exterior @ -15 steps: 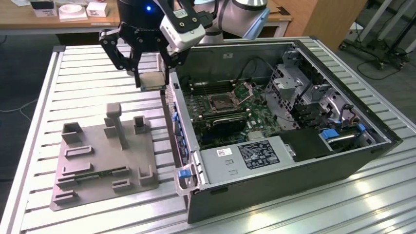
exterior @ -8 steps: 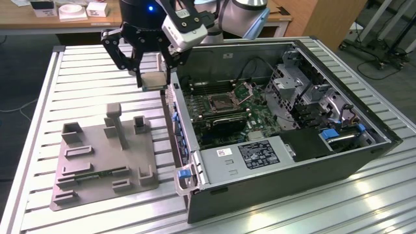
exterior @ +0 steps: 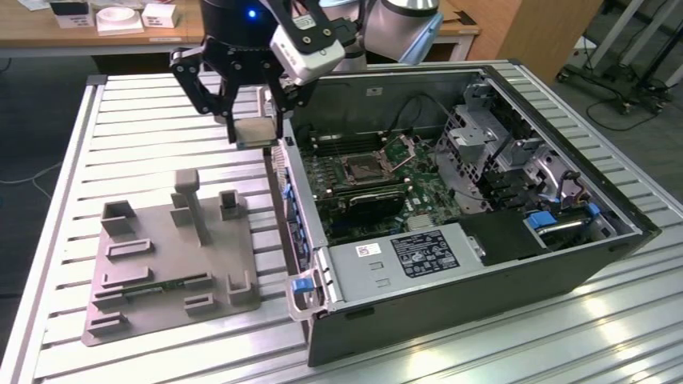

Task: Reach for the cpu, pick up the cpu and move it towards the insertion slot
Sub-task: 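Pick up the cpu and move it towards the insertion slot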

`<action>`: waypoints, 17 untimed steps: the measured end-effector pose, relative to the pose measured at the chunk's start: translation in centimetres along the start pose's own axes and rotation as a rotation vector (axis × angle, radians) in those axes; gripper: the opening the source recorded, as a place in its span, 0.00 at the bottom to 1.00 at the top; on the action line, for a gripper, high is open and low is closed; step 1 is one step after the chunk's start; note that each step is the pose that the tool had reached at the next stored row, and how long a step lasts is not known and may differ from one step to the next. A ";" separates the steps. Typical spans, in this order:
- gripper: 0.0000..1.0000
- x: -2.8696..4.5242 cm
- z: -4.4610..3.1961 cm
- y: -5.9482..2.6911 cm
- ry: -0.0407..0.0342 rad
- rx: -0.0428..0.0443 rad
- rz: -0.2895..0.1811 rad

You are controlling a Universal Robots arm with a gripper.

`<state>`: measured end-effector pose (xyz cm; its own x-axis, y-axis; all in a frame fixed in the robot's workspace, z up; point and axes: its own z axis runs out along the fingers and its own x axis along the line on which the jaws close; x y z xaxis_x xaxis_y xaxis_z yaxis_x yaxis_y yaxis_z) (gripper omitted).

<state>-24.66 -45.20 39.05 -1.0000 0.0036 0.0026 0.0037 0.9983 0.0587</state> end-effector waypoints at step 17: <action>0.55 -0.75 0.00 0.00 0.0000 0.0001 0.000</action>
<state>-23.91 -45.20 39.05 -1.0000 0.0036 0.0027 0.0037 0.9983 0.0587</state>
